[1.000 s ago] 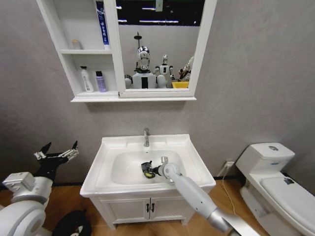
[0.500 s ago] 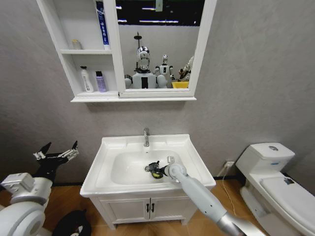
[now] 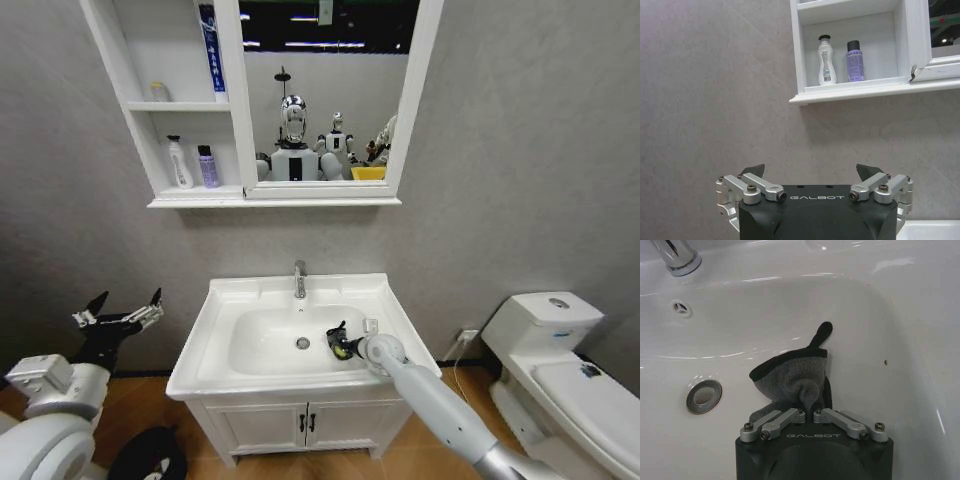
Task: Move facial cleanser and shampoo from washbasin to cabinet, then wipe washbasin with towel.
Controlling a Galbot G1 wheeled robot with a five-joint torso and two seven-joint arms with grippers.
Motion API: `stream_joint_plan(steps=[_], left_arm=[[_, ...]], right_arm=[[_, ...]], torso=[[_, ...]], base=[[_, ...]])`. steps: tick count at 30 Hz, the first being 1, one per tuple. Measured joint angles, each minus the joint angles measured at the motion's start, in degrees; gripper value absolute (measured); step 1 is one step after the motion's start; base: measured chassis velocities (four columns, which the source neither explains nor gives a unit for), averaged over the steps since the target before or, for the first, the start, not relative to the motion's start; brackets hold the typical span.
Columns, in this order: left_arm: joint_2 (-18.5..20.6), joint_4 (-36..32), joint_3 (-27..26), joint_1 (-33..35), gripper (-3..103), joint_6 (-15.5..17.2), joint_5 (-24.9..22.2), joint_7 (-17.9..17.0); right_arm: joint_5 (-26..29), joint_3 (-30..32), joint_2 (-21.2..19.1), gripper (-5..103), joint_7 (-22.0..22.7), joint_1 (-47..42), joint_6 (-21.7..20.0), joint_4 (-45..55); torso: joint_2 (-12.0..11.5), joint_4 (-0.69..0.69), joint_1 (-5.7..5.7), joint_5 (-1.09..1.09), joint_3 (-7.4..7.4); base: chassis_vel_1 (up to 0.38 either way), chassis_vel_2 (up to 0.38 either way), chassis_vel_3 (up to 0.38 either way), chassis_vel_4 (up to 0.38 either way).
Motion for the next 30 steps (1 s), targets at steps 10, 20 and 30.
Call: stream_joint_plan(steps=[10, 20, 30], left_arm=[[-2.0, -1.0, 1.6, 1.5, 100, 0.0, 2.9, 1.1], [-2.7, -1.5, 1.6, 2.3, 100, -0.1, 3.4, 1.1], [-2.6, -1.3, -0.2, 2.9, 100, -0.1, 3.2, 1.4]], right_arm=[[-3.2, 0.7, -2.1, 3, -0.7, -1.0, 0.0, 3.4], [-4.2, -0.4, -0.6, 3, -1.2, 0.5, -0.1, 1.1], [-3.1, -2.2, 5.2, 3, -1.7, 2.3, 0.0, -4.1]], torso=[[0.0, -0.06, 0.02, -0.03, 0.02], [0.0, -0.06, 0.01, -0.04, 0.01], [0.0, -0.07, 0.02, -0.04, 0.01]], base=[[0.0, 0.0, 0.0, 0.0], [0.0, 0.0, 0.0, 0.0], [0.0, 0.0, 0.0, 0.0]])
